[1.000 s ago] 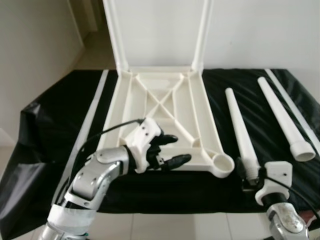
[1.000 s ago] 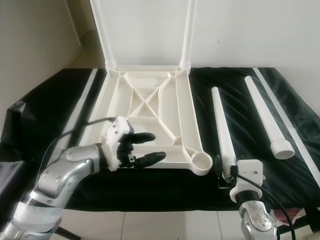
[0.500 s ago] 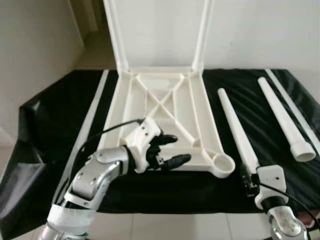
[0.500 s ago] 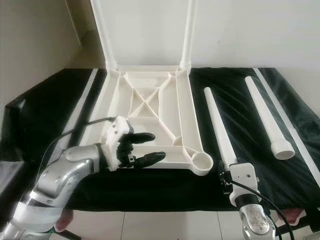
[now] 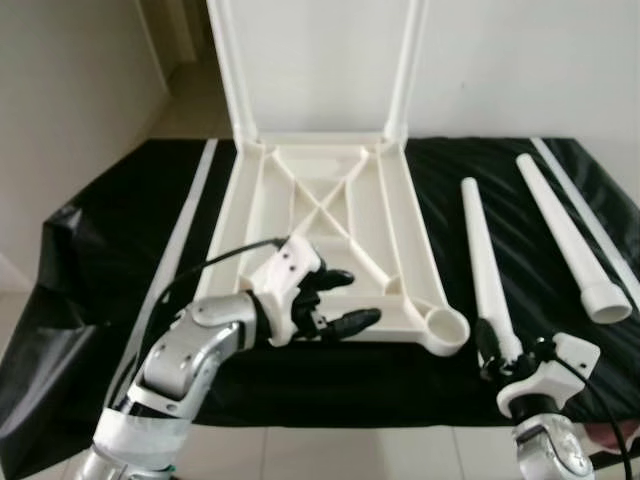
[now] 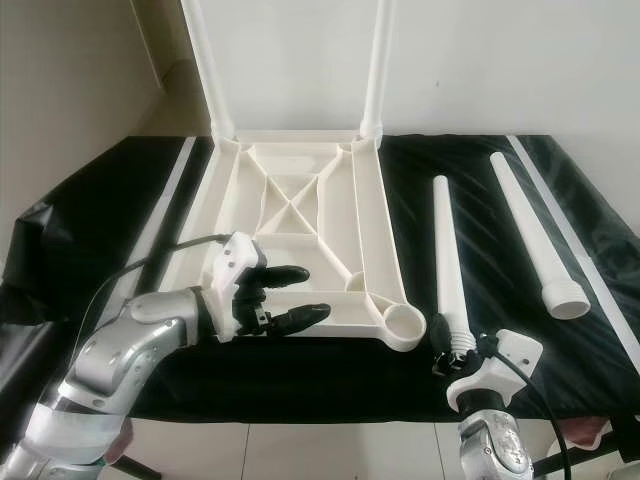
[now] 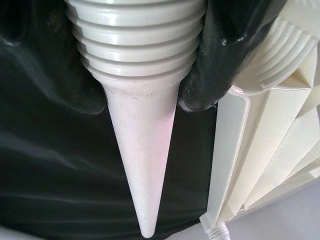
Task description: Building children table
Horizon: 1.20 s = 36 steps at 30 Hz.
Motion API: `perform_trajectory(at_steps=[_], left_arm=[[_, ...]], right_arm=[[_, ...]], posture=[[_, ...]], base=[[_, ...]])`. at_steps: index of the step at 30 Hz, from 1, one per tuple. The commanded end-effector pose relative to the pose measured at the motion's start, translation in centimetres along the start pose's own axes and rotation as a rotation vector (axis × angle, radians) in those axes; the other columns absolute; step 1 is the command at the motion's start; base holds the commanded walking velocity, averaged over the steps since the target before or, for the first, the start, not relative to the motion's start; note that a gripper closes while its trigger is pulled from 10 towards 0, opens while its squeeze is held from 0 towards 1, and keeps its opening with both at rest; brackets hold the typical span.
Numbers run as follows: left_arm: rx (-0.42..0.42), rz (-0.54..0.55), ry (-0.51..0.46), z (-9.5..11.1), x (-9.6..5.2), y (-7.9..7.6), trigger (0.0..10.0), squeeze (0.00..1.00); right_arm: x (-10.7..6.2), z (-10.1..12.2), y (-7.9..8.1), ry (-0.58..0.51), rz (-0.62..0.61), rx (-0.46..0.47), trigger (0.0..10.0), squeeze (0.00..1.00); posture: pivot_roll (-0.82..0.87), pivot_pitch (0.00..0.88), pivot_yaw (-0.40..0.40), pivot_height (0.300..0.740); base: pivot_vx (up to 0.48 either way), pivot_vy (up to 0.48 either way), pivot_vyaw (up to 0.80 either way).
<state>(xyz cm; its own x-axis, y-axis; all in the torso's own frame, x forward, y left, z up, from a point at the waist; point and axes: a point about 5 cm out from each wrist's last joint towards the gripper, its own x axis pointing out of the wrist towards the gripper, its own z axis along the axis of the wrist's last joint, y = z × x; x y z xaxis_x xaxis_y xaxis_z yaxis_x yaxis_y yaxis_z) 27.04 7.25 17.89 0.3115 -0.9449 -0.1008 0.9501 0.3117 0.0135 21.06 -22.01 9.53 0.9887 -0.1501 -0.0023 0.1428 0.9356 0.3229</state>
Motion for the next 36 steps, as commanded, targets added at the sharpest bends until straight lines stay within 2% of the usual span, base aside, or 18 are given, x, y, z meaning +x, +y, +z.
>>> perform_trajectory(at_steps=[1, 2, 3, 6, 7, 8, 10, 11, 12, 13, 15, 18, 19, 20, 26, 29, 36], left_arm=[[0.0, -0.006, -0.002, 0.1, -0.1, -0.1, 10.0, 0.0], [-0.002, -0.006, -0.001, 0.1, -0.1, -0.1, 10.0, 0.0], [-0.003, -0.004, -0.001, 0.1, -0.1, 0.0, 10.0, 0.0], [-0.003, -0.003, -0.001, 0.1, -0.2, 0.0, 10.0, 0.0], [-0.005, -0.003, -0.002, 0.1, -0.1, 0.0, 10.0, 0.0], [-0.005, -0.003, -0.002, 0.1, -0.1, 0.0, 10.0, 0.0], [-0.005, -0.006, -0.001, 0.1, -0.1, -0.1, 10.0, 0.0], [-0.005, -0.008, -0.001, 0.1, -0.1, -0.1, 10.0, 0.0], [-0.005, -0.008, -0.001, 0.1, -0.1, -0.1, 10.0, 0.0], [-0.005, -0.007, 0.0, 0.1, -0.1, -0.1, 10.0, 0.0], [-0.005, -0.007, 0.0, 0.1, -0.1, -0.1, 10.0, 0.0], [-0.005, -0.007, -0.004, 0.2, -0.2, 0.0, 10.0, 0.0], [-0.005, -0.007, -0.004, 0.2, -0.2, 0.0, 10.0, 0.0], [-0.005, -0.009, -0.007, 0.3, -0.2, 0.0, 10.0, 0.0], [-0.004, -0.009, -0.008, 0.3, -0.1, 0.0, 10.0, 0.0], [-0.006, -0.012, -0.01, 0.3, -0.1, 0.0, 10.0, 0.0], [-0.007, -0.013, -0.013, 0.4, -0.1, 0.0, 10.0, 0.0]], right_arm=[[-0.1, -0.4, -0.4, 0.025, -0.021, 0.026, 10.0, 0.0], [-0.1, -0.4, -0.4, 0.02, -0.021, 0.021, 10.0, 1.0], [-0.1, -0.1, -0.4, -0.004, -0.014, -0.011, 10.0, 1.0], [-0.1, 0.2, -0.4, -0.02, -0.006, -0.034, 10.0, 1.0], [-0.1, 0.7, -0.3, -0.042, 0.009, -0.121, 10.0, 0.0], [-0.1, 0.7, -0.3, -0.042, 0.009, -0.121, 10.0, 0.0], [0.0, 1.2, 0.0, -0.072, 0.034, -0.293, 10.0, 0.0], [0.0, 1.3, 0.2, -0.079, 0.048, -0.348, 10.0, 0.0], [0.0, 1.3, 0.2, -0.079, 0.048, -0.348, 10.0, 0.0], [0.0, 1.2, 0.3, -0.076, 0.06, -0.416, 10.0, 0.0], [0.0, 1.2, 0.3, -0.076, 0.06, -0.416, 10.0, 0.0], [-0.1, 0.5, 0.6, -0.046, 0.089, -0.629, 10.0, 0.0], [-0.1, 0.5, 0.6, -0.046, 0.089, -0.629, 10.0, 0.0], [-0.1, 0.1, 0.7, -0.029, 0.099, -0.676, 10.0, 0.0], [-0.1, -0.6, 0.5, -0.001, 0.108, -0.704, 10.0, 0.0], [-0.3, -1.5, -0.2, 0.053, 0.103, -0.693, 10.0, 0.0], [-0.6, -1.9, -0.4, 0.077, 0.102, -0.713, 10.0, 0.0]], posture=[[-0.03, 0.03, 0.033, 0.74], [-0.03, 0.031, 0.031, 0.74], [-0.03, 0.031, 0.031, 0.74], [-0.03, 0.031, 0.032, 0.74], [-0.03, 0.03, 0.033, 0.74], [-0.03, 0.03, 0.033, 0.74], [-0.03, 0.031, 0.033, 0.74], [-0.03, 0.03, 0.033, 0.74], [-0.03, 0.03, 0.033, 0.74], [-0.03, 0.031, 0.033, 0.74], [-0.03, 0.031, 0.033, 0.74], [-0.03, 0.03, 0.032, 0.74], [-0.03, 0.03, 0.032, 0.74], [-0.04, 0.029, 0.032, 0.74], [-0.03, 0.029, 0.031, 0.74], [-0.03, 0.026, 0.03, 0.74], [-0.03, 0.025, 0.028, 0.74]], base=[[0.0, 0.0, 0.0], [0.0, 0.0, 0.0], [0.0, 0.0, 0.0], [0.0, 0.0, 0.0], [0.0, 0.0, 0.0], [0.0, 0.0, 0.0], [0.0, 0.0, 0.0], [0.0, 0.0, 0.0], [0.0, 0.0, 0.0], [0.0, 0.0, 0.0], [0.0, 0.0, 0.0], [0.0, 0.0, 0.0], [0.0, 0.0, 0.0], [0.0, 0.0, 0.0], [0.0, 0.0, 0.0], [0.0, 0.0, 0.0], [0.0, 0.0, 0.0]])
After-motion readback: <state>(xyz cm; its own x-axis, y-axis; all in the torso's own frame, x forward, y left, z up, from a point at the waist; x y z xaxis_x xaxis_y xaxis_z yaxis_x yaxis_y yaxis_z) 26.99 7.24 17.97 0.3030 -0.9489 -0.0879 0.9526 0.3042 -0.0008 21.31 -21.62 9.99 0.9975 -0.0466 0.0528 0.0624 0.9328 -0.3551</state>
